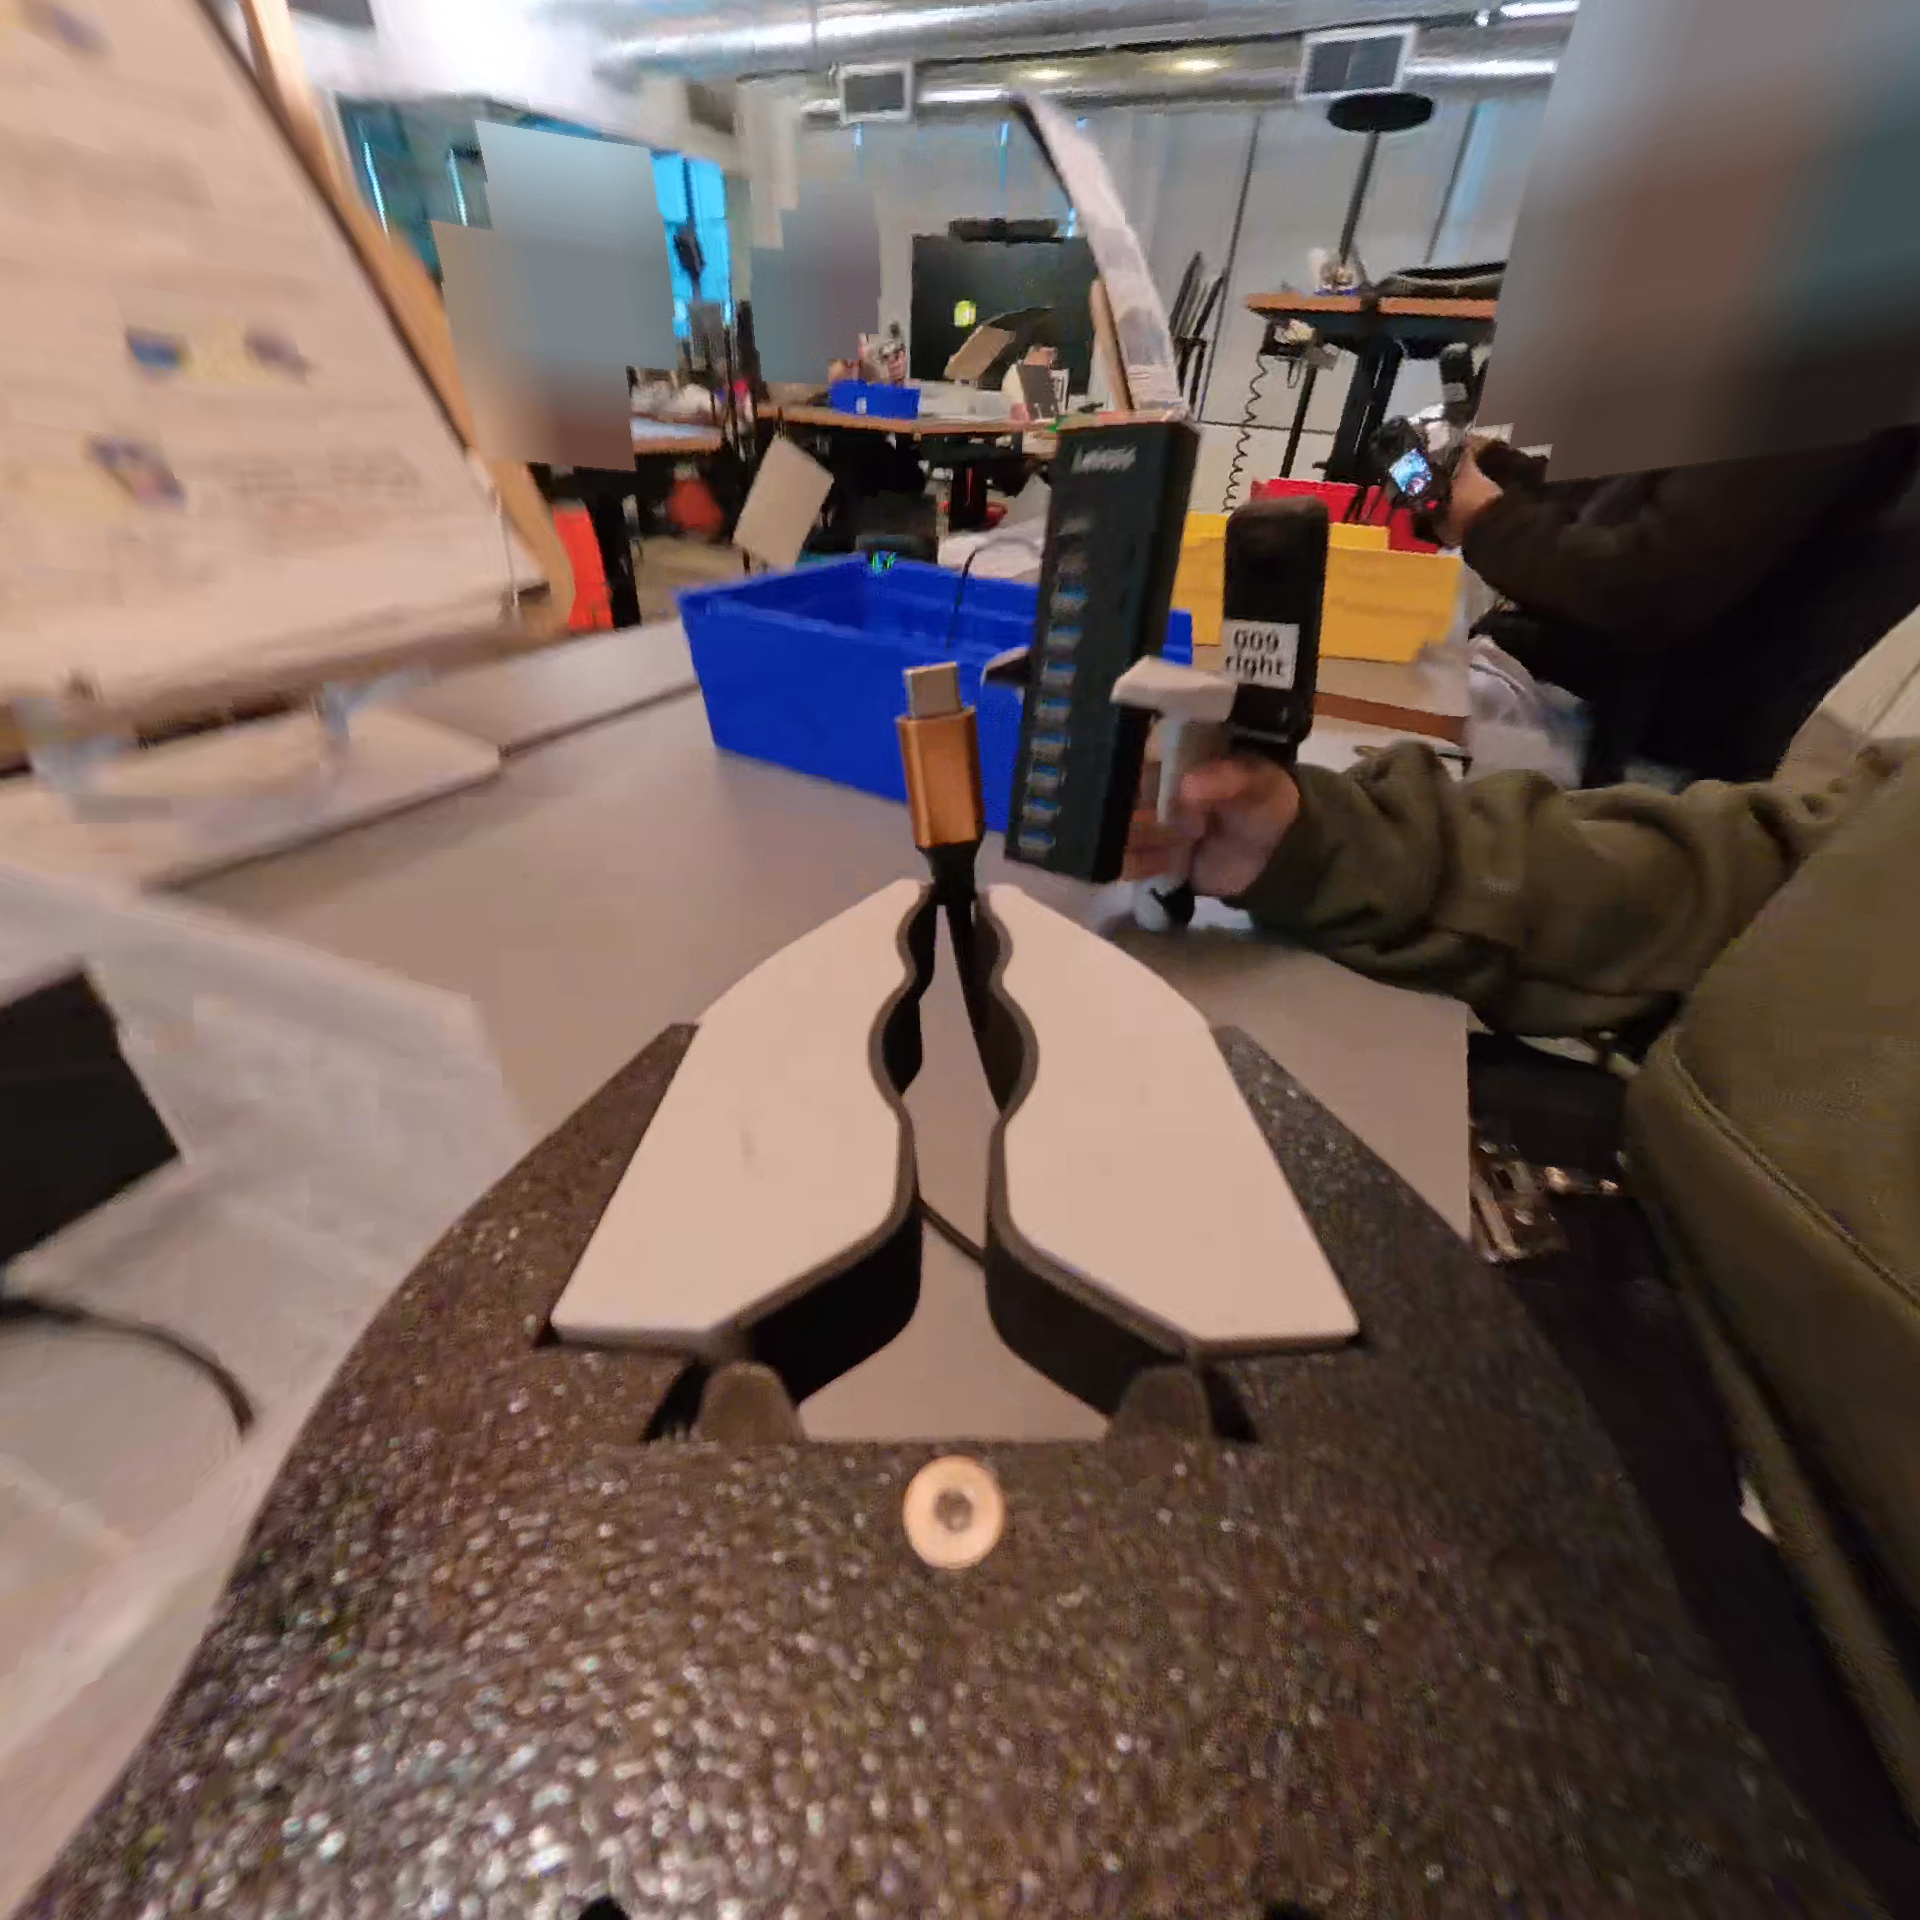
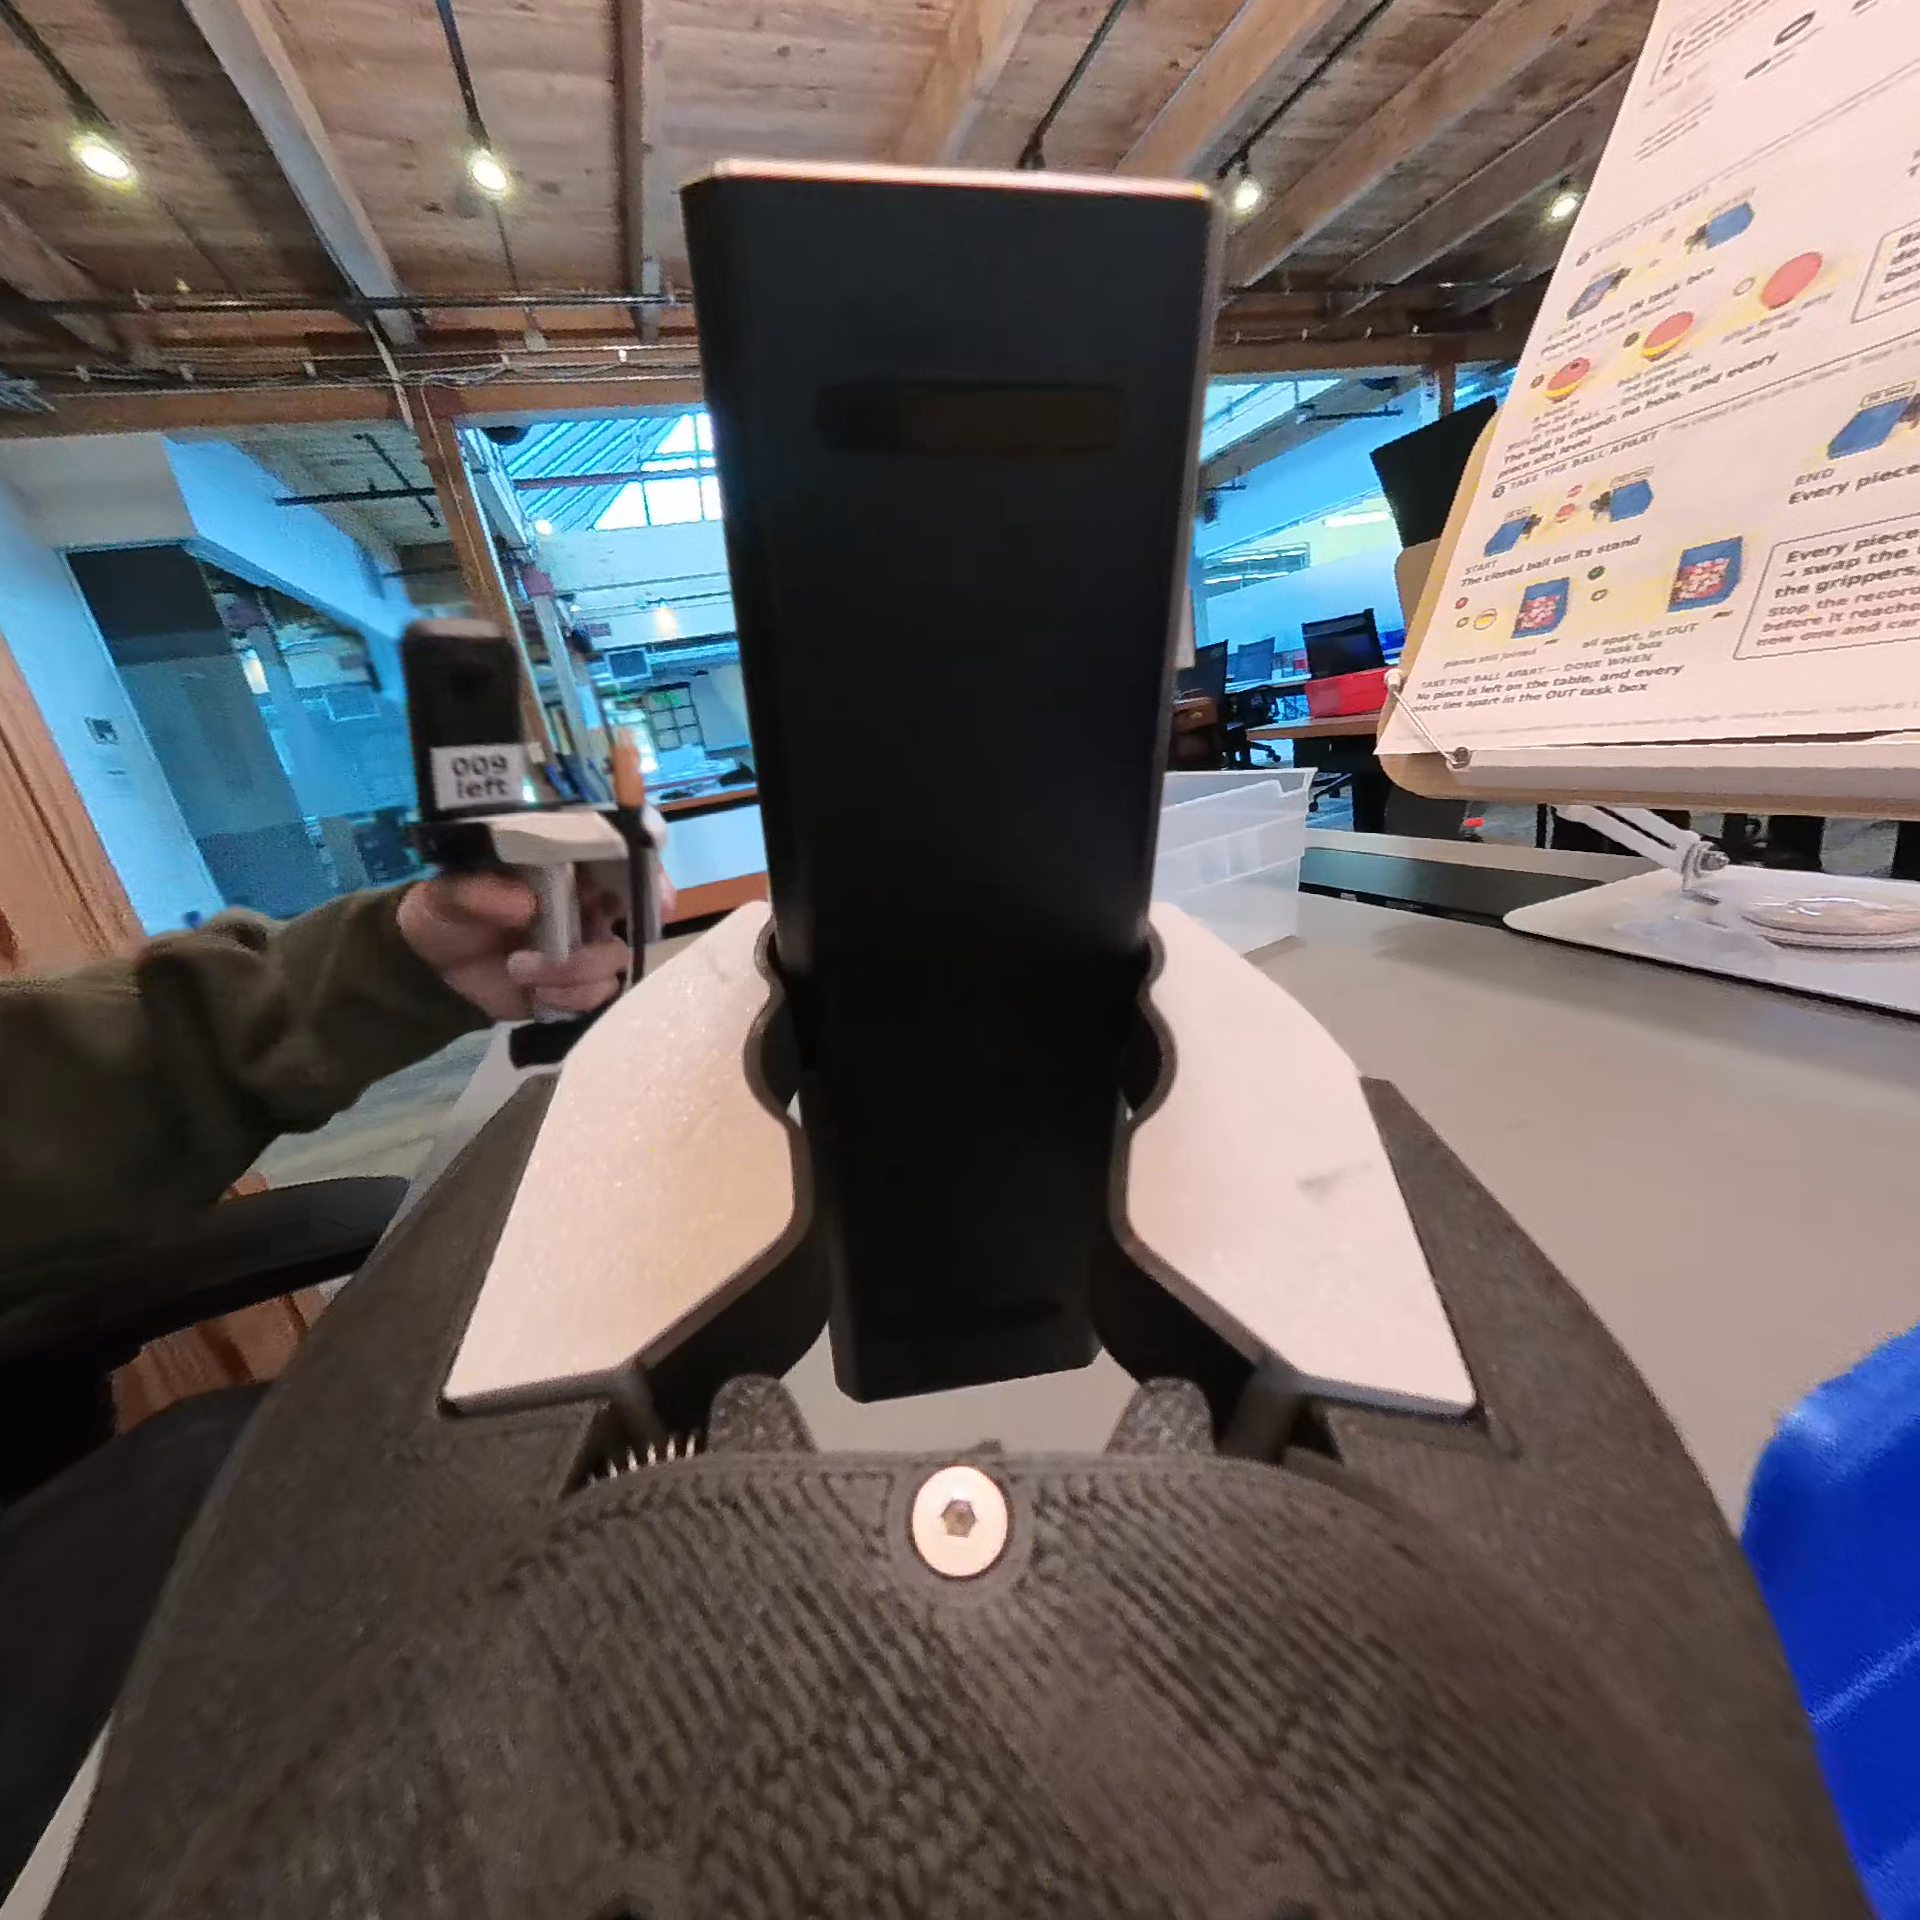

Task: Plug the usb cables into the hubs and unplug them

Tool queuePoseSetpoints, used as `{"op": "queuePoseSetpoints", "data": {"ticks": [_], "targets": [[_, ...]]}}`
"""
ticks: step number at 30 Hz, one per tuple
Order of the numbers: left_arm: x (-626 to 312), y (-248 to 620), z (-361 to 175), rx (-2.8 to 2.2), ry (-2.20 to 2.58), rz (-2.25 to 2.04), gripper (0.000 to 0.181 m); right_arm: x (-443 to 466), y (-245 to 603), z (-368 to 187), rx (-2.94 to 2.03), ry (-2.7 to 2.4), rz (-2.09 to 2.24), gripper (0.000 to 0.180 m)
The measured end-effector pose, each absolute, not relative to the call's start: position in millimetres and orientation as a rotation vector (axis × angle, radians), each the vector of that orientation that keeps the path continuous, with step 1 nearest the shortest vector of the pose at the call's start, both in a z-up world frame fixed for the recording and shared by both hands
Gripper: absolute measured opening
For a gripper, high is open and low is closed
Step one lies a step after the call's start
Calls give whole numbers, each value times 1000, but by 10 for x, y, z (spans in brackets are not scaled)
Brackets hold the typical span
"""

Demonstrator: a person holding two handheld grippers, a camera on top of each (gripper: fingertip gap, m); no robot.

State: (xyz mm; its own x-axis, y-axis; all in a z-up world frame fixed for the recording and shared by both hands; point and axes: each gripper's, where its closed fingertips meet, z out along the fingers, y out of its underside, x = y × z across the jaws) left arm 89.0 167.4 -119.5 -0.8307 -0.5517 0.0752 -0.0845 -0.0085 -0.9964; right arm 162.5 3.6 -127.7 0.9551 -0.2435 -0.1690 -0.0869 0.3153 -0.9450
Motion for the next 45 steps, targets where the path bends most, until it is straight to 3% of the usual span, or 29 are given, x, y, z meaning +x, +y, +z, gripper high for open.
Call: {"op": "queuePoseSetpoints", "data": {"ticks": [6, 11, 15, 19, 25, 33, 36, 42, 45], "targets": [[922, 2111, -1663, -1080, 1995, -1833, 8, 1584, 78, -1290, -1277, 273, -97, 62], [915, 2035, -1645, -835, 2199, -1569, 7, 1625, 58, -1275, -1250, 292, -67, 62], [1047, 2210, -1889, -1023, 2389, -1234, 8, 1615, 53, -1269, -1246, 285, -71, 62], [1137, 2165, -1772, -812, 2336, -1149, 7, 1591, 65, -1270, -1255, 269, -84, 62], [1046, 1644, -1020, -226, 2109, -868, 5, 1621, 31, -1258, -1232, 290, -80, 62], [350, 914, -1988, 327, 2420, -508, 6, 1604, 36, -1259, -1236, 280, -83, 64], [285, 858, -2257, 295, 2495, -533, 10, 1604, 37, -1260, -1237, 280, -84, 62], [236, 849, -2290, -169, 2745, -1017, 51, 1598, 29, -1254, -1231, 276, -74, 62], [660, 896, -2062, -542, 2626, -1198, 37, 1551, 51, -1256, -1241, 242, -49, 64]]}}
